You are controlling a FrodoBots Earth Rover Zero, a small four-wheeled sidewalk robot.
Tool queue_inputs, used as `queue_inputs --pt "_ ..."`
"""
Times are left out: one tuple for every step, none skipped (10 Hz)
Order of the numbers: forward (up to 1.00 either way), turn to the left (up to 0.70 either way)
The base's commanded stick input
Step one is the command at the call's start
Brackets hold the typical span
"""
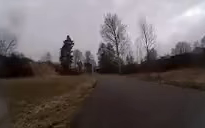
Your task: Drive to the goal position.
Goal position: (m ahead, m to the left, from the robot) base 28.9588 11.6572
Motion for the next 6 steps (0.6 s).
queue_inputs --pt "0.7 0.0" --pt "0.7 0.0" --pt "0.7 0.0" --pt "0.7 0.0" --pt "0.7 0.0" --pt "0.7 0.0"
